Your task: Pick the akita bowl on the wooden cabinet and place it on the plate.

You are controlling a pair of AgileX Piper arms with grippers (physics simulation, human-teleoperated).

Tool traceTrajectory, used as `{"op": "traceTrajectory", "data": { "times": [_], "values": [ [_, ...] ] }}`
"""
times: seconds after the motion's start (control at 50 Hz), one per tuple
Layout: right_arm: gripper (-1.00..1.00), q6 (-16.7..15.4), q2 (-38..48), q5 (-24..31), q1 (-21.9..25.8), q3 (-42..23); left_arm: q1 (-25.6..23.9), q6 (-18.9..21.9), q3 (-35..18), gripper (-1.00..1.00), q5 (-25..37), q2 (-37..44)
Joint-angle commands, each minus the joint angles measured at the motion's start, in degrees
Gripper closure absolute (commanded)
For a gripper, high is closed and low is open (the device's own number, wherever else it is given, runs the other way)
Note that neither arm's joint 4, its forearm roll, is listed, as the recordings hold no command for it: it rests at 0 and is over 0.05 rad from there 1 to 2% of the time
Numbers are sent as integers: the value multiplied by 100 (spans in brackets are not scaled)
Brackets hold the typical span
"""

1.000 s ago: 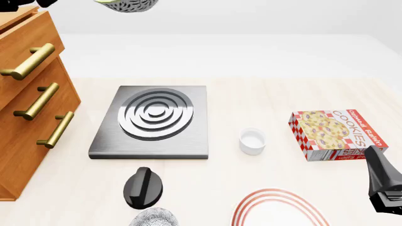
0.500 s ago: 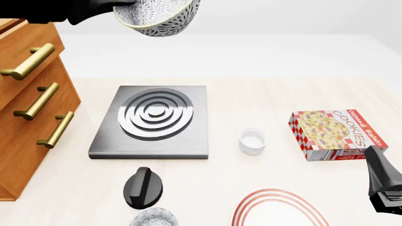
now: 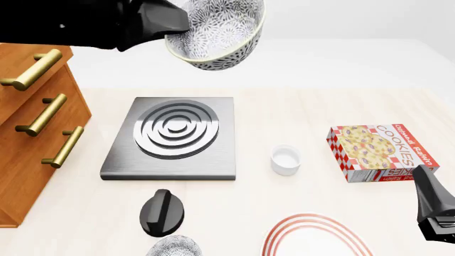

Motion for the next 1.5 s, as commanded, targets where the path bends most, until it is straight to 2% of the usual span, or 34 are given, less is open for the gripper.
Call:
{"op": "traceTrajectory", "data": {
  "times": [0.02, 0.3, 0.72, 1.1, 1.5],
  "values": [
    [-100, 1, -1, 0, 0, 0, -240, 23, 3, 100, -36, 154],
    [-100, -1, 0, 0, -1, 0, -493, 7, -77, 100, 52, 340],
    [-100, 0, 0, 0, 0, 0, -819, -61, 103, 100, -43, 592],
    [-100, -1, -1, 0, 0, 0, -942, -180, 525, 100, -430, 916],
    [-100, 0, 0, 0, 0, 0, -1140, -169, 554, 100, -647, 1243]
  ]
}}
